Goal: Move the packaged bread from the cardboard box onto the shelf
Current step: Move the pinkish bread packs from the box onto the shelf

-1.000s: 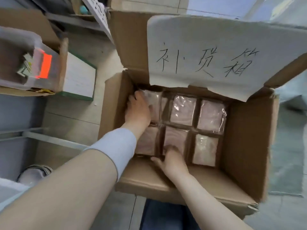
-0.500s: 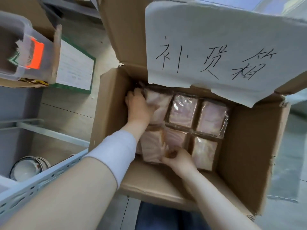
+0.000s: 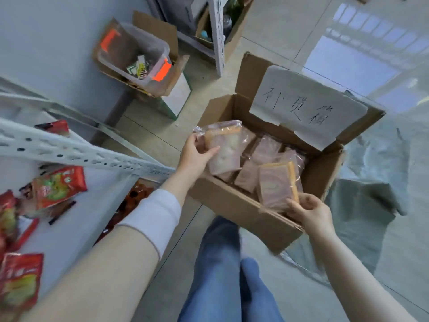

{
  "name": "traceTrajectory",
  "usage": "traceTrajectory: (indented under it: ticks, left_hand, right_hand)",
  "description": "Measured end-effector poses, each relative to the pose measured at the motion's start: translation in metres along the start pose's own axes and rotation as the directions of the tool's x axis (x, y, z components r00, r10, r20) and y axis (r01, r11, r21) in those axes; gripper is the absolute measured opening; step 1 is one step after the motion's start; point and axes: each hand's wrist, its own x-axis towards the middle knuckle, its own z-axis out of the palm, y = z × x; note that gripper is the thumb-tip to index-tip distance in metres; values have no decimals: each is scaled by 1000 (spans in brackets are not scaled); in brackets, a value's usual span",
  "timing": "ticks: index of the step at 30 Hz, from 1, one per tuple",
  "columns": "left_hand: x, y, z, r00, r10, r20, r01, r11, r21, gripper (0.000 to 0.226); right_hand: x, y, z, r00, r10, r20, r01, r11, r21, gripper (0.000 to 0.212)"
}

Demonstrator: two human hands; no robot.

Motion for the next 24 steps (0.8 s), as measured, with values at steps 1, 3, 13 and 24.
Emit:
traceTrajectory:
  ticks: [1, 3, 13, 24]
  left_hand:
    - [-23, 4, -18, 999, 16, -27, -18, 999, -37, 38]
    - [-71, 14, -56, 994, 57, -89, -66, 992, -103, 40]
    - [-312, 60, -312, 858, 216, -465, -339, 920, -197, 19]
    - [-509, -39, -625, 605, 168, -778, -480, 856, -189, 17]
  right_hand:
    - [-17, -5, -3, 999, -45, 16, 45, 999, 8, 26]
    - [-56, -18, -5, 987, -141, 79, 140, 990, 13, 29]
    - [-328, -106, 79, 799, -438, 412, 494, 869, -36, 18]
    - [-562, -125, 312, 486, -493, 721, 585, 797, 150, 16]
